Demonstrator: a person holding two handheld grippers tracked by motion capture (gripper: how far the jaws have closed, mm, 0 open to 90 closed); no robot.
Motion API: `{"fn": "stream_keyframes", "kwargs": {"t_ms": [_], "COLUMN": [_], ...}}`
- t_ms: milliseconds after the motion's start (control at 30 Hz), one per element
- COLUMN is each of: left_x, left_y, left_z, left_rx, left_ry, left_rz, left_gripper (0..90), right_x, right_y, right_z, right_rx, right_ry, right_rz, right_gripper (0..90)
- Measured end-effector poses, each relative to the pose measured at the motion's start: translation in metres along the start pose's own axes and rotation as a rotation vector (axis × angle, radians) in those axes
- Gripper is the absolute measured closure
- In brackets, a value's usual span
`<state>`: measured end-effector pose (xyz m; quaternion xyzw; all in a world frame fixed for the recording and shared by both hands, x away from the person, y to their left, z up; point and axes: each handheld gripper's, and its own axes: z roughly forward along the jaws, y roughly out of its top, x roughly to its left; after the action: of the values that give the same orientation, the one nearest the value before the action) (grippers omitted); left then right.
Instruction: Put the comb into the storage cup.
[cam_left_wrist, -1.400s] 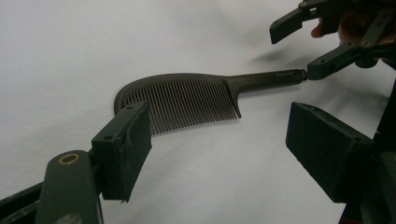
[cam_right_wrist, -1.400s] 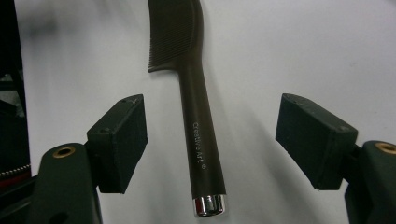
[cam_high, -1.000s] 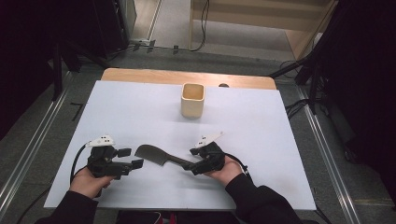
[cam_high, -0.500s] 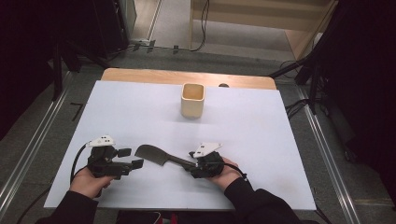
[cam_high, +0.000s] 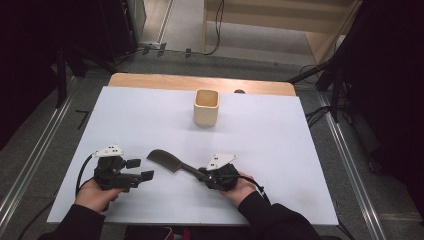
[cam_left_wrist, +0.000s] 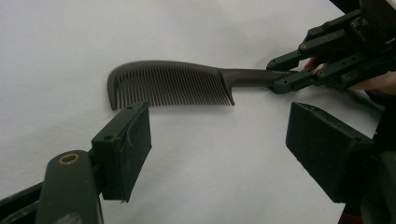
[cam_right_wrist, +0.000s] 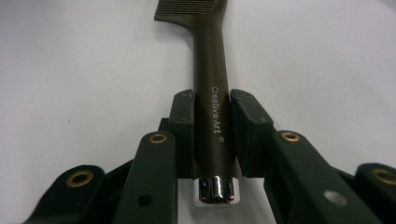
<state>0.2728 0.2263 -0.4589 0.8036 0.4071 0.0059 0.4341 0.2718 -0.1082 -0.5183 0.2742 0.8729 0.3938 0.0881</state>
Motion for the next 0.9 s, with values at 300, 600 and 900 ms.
{"fn": "stream_keyframes", "kwargs": {"t_ms": [300,600,900], "left_x": [0.000,0.000,0.002], "left_y": [0.001,0.001,0.003], "left_z": [-0.001,-0.001,0.001], "left_rx": [0.004,0.012,0.006], "left_ry": [-0.005,-0.009,-0.022], "left_rz": [-0.008,-0.010,-0.052], "left_gripper": [22.9,22.9,22.9], "right_x": [-0.005,-0.012,-0.020], "right_y": [0.002,0.013,0.027], "right_z": [0.000,-0.011,-0.022], "right_rx": [0.007,-0.023,-0.085], "right_ry": [0.034,0.031,0.016], "right_rz": [0.068,0.113,0.166], "right_gripper": [70.3,70.4,70.4]}}
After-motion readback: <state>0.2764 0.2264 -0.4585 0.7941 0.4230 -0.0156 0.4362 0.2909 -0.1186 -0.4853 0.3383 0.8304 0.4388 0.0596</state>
